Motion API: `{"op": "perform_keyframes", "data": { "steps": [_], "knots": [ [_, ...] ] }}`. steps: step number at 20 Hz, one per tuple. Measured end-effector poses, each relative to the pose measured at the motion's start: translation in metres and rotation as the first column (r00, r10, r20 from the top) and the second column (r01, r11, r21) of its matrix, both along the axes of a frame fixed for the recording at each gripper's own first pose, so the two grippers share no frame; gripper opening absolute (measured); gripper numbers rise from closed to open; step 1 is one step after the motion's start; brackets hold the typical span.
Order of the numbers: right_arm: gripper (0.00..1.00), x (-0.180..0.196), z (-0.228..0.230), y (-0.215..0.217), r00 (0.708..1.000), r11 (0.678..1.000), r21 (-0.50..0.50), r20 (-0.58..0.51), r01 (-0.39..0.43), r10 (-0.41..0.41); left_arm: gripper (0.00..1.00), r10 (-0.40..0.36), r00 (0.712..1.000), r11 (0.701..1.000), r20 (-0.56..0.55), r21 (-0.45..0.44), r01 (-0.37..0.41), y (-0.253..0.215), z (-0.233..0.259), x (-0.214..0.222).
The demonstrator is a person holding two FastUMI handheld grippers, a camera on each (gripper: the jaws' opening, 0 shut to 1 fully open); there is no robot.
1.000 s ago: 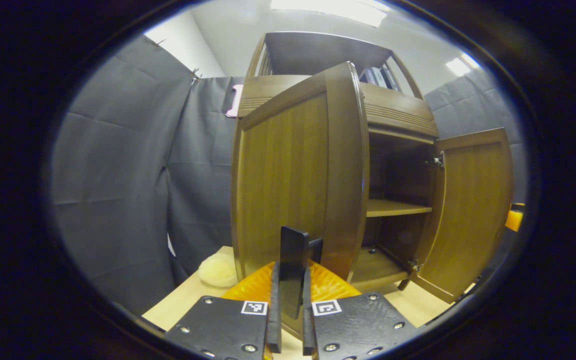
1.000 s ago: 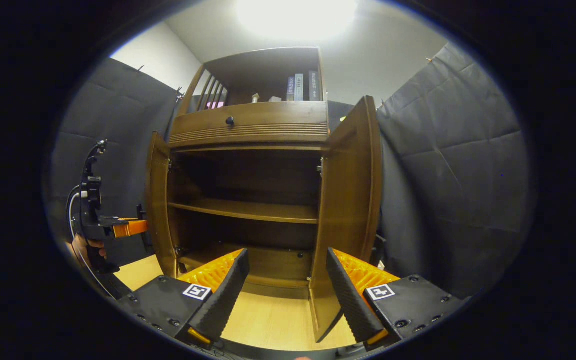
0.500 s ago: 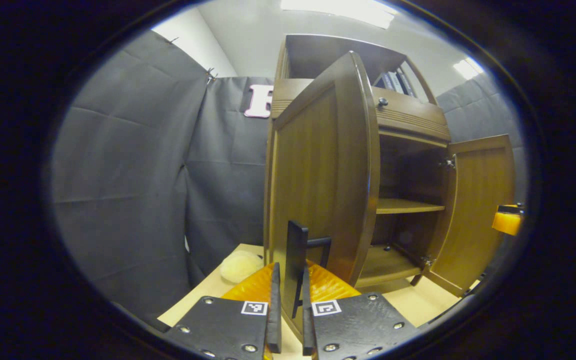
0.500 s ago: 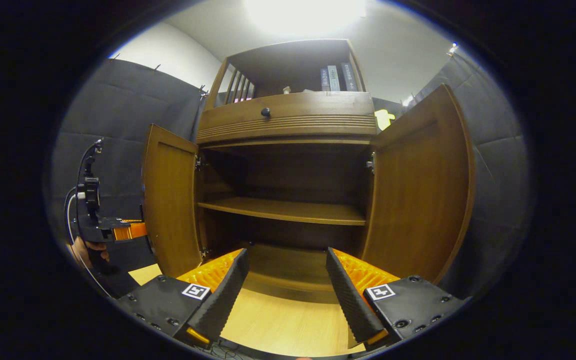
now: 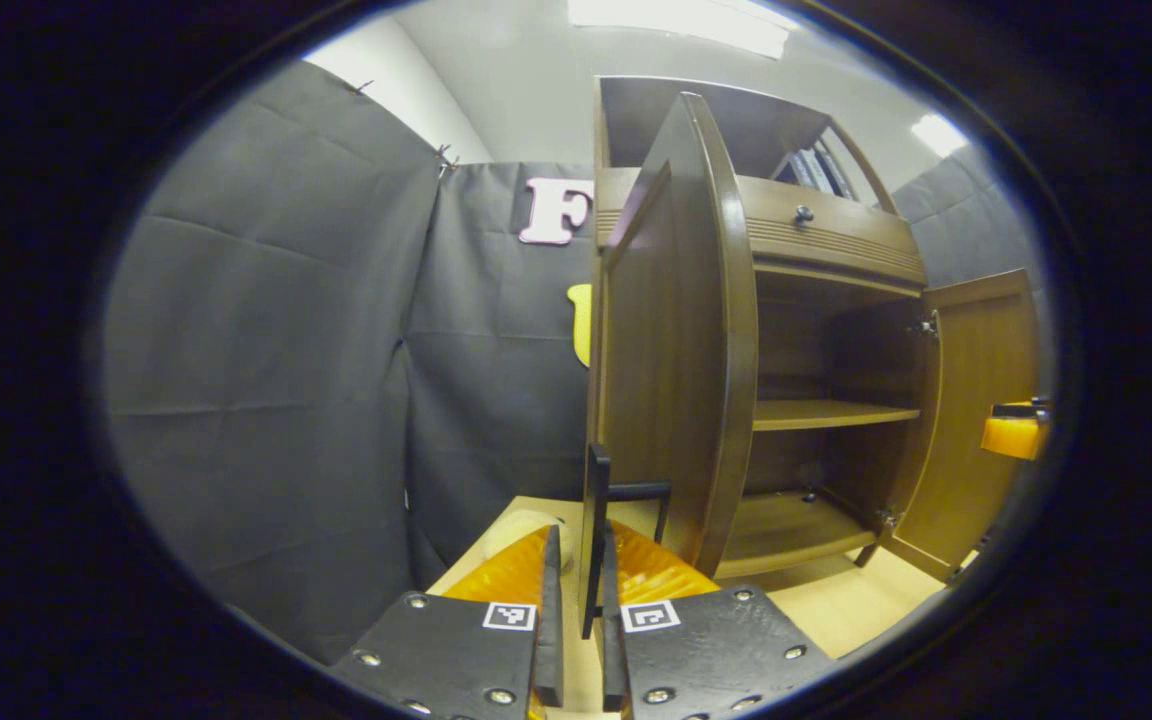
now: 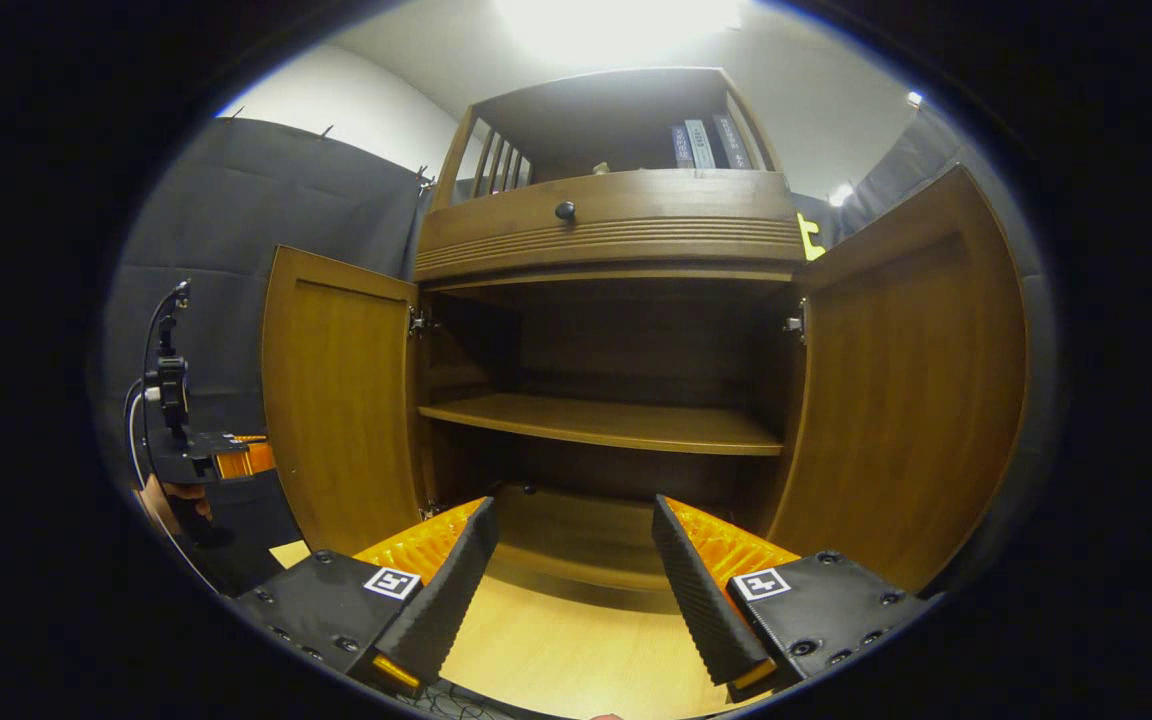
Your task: Open the right door of the double-door shoe cabinet with the right hand, and open the left door with the left hand.
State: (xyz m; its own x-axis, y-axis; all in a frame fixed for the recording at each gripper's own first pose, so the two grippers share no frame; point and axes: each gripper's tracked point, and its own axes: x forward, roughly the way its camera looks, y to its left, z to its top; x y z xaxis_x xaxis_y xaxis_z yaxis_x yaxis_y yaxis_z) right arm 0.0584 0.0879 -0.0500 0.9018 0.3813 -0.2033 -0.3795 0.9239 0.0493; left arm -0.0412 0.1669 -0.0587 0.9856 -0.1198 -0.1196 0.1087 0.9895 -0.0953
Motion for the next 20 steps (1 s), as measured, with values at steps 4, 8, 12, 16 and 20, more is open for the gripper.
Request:
{"op": "perform_keyframes", "data": {
  "steps": [4, 8, 12, 16, 20],
  "knots": [
    [0.97, 0.006, -0.002, 0.018, 1.0, 1.0, 0.014, -0.004, -0.022, 0.022, 0.18, -0.009, 1.0, 1.0, -0.002, 0.013, 0.009, 0.01, -0.001, -0.003],
    [0.97, 0.011, -0.003, 0.025, 1.0, 0.999, 0.028, -0.003, -0.028, 0.028, 0.18, 0.009, 1.0, 0.999, 0.001, 0.053, -0.009, 0.02, 0.0, -0.011],
    [0.97, 0.01, -0.005, 0.018, 1.0, 0.999, 0.038, -0.008, -0.012, 0.013, 0.15, 0.084, 0.996, 0.996, -0.018, 0.044, -0.083, 0.05, -0.001, -0.032],
    [0.97, 0.011, -0.002, -0.001, 0.999, 0.999, 0.04, -0.006, 0.032, -0.032, 0.18, 0.117, 0.993, 0.993, -0.01, -0.003, -0.117, 0.067, 0.012, -0.048],
    [0.96, 0.009, 0.008, -0.027, 0.995, 0.994, 0.04, 0.007, 0.103, -0.103, 0.16, 0.091, 0.996, 0.996, 0.025, 0.012, -0.092, 0.064, 0.039, -0.064]
  ]
}}
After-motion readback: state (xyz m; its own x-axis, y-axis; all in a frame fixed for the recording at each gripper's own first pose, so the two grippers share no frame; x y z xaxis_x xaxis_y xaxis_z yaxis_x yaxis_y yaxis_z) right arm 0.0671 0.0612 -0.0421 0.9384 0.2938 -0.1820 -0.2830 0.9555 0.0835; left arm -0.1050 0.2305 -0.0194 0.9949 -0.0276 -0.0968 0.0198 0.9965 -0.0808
